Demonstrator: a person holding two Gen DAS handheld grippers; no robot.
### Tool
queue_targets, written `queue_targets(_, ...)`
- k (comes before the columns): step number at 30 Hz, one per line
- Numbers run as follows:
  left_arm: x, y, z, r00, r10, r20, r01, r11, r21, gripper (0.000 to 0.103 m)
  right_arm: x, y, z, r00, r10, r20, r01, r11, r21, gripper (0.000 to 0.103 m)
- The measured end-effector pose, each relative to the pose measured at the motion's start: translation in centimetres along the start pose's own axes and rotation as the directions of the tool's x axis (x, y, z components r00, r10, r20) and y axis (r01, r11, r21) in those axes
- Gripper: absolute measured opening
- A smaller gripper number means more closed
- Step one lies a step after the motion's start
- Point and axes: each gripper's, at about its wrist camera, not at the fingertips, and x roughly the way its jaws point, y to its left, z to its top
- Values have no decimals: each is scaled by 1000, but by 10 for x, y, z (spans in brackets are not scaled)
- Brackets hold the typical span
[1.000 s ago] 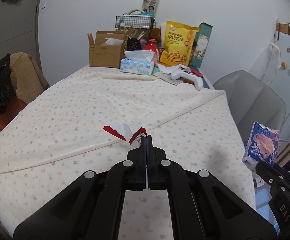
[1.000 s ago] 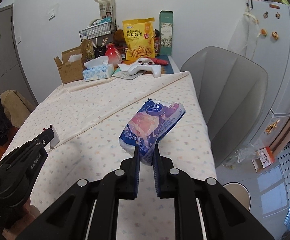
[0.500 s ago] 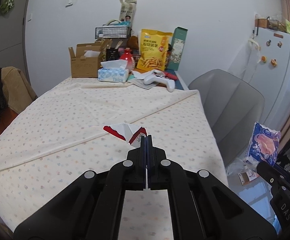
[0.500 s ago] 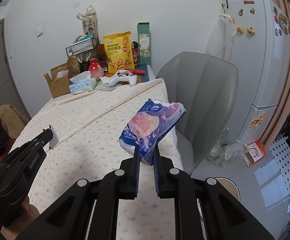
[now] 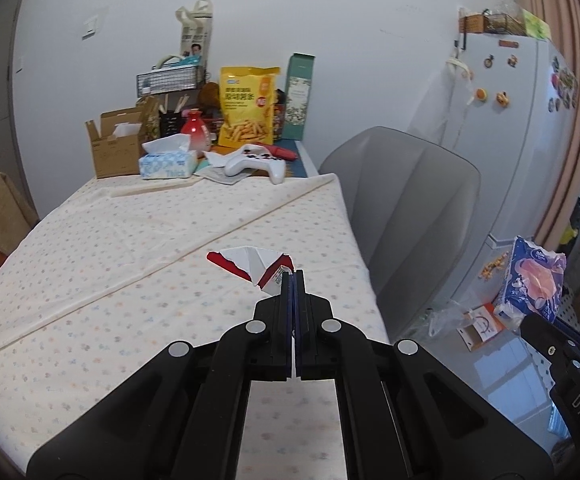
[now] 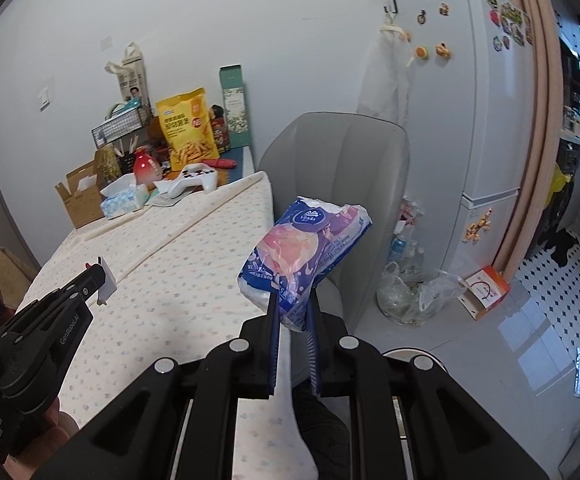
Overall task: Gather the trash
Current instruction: 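Carry the red wrapper and blue wipe pack in both tools over the bin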
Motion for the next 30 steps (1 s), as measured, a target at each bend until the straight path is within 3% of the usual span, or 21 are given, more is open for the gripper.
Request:
queue_targets(13, 18, -83, -7, 996, -80, -37, 83, 990, 111, 2, 4, -80, -7, 997, -73, -15, 74, 991, 107, 13)
queue_targets(30, 85, -188, -39, 976, -123, -179, 165, 956, 243, 2, 62, -182, -33, 982, -134, -131, 164, 954, 252, 13)
